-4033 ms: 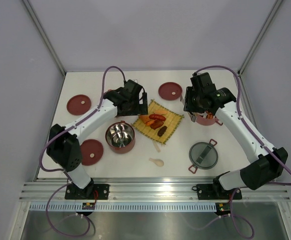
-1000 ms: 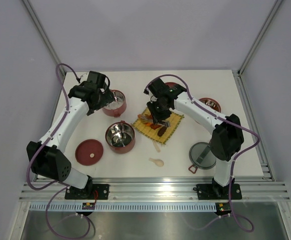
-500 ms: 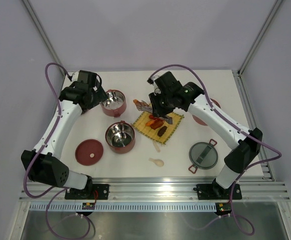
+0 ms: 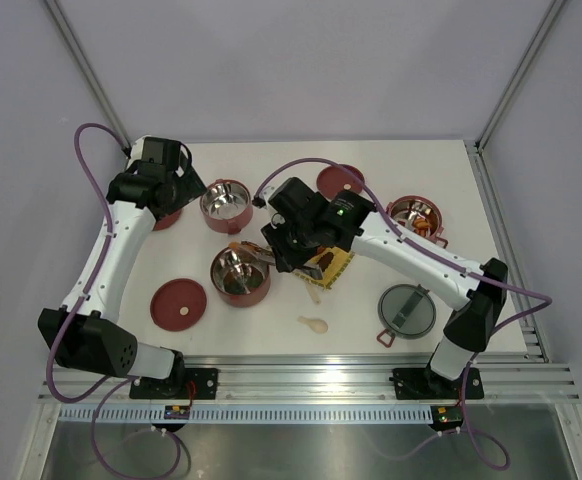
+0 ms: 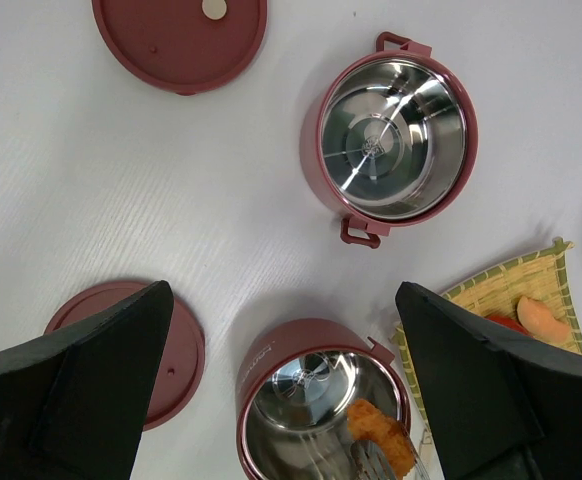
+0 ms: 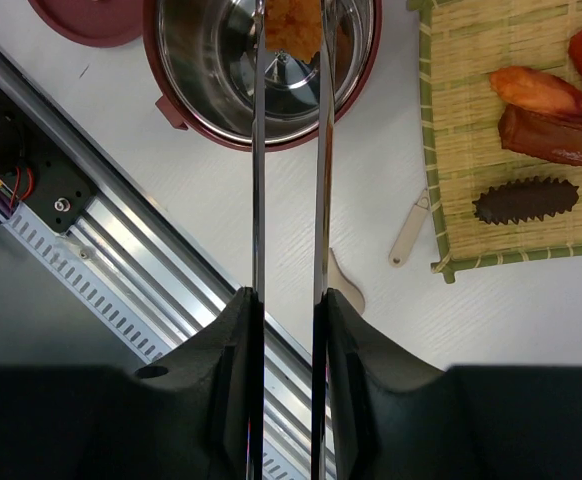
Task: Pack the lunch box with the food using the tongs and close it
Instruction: Place the fake food in the packing box.
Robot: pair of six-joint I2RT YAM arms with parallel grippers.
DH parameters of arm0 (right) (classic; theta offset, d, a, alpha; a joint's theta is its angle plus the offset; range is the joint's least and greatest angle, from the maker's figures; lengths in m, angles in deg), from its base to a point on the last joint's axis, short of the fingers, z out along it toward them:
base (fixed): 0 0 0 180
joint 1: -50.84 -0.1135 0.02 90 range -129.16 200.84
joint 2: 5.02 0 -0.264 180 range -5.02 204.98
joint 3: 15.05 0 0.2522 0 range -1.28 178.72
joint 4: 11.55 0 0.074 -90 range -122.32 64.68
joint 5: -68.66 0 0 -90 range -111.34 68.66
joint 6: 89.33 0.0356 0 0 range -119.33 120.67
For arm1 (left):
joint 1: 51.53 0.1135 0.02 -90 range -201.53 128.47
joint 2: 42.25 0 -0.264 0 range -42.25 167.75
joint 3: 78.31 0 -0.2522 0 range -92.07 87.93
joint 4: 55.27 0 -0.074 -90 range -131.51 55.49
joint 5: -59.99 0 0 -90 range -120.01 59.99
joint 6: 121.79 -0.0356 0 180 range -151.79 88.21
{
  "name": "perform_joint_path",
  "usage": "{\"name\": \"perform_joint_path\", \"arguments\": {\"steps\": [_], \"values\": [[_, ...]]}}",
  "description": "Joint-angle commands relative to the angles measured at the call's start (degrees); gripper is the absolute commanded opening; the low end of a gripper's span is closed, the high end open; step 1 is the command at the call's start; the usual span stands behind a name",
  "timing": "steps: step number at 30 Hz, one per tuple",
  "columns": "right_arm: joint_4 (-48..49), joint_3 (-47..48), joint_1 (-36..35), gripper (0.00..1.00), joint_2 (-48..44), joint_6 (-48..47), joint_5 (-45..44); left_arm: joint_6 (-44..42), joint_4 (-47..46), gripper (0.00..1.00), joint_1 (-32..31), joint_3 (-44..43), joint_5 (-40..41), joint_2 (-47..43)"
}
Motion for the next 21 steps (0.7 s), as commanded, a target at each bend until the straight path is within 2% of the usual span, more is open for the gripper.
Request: {"name": "perform_joint_path", "arguments": {"steps": [1,2,3,6,9,11,12,15,16,18,21], "values": [[0.3,0.8,-0.9,0.34,1.2,-0.1,1.0,-1.0,-0.5,0.99,0.5,-2.3,0.2,-1.5],[0.3,1.0,-1.2,0.37,1.6,-0.1,1.1,-1.0,-0.6,0.99,0.5,-2.2,0.0,-1.5],[-0.3,1.6,-1.4,0.44,2.3,-0.2,1.0,-1.0,-0.7,0.99,0.5,-2.0,-0.1,-1.5],[-0.6,2.5,-2.1,0.50,3.1,-0.3,0.5,-1.0,-0.7,0.99,0.6,-1.7,-0.5,-1.3],[-0.5,2.7,-2.4,0.64,3.1,0.0,0.4,-1.0,-1.0,0.99,0.6,-1.3,-0.7,-1.4],[-0.4,2.9,-2.5,0.64,2.9,0.2,-0.4,-0.9,-1.0,0.99,0.6,-1.1,-0.7,-1.5],[-0.1,2.7,-2.5,0.63,2.4,0.2,-0.8,-0.9,-1.0,0.99,0.6,-1.0,-0.8,-1.6],[0.9,2.3,-2.5,0.52,1.0,0.6,-2.9,-0.8,-1.0,0.99,0.5,-0.7,-1.0,-1.6],[1.0,2.2,-2.6,0.45,0.5,0.6,-5.7,-0.8,-1.1,0.99,0.5,-0.6,-1.2,-1.7],[1.9,1.8,-2.5,0.36,-0.9,0.9,-8.3,-0.8,-1.2,0.99,0.5,-0.5,-1.3,-1.8],[2.3,2.2,-2.6,0.32,-2.7,0.9,-11.6,-0.8,-1.2,0.99,0.6,-0.4,-1.5,-1.8]]}}
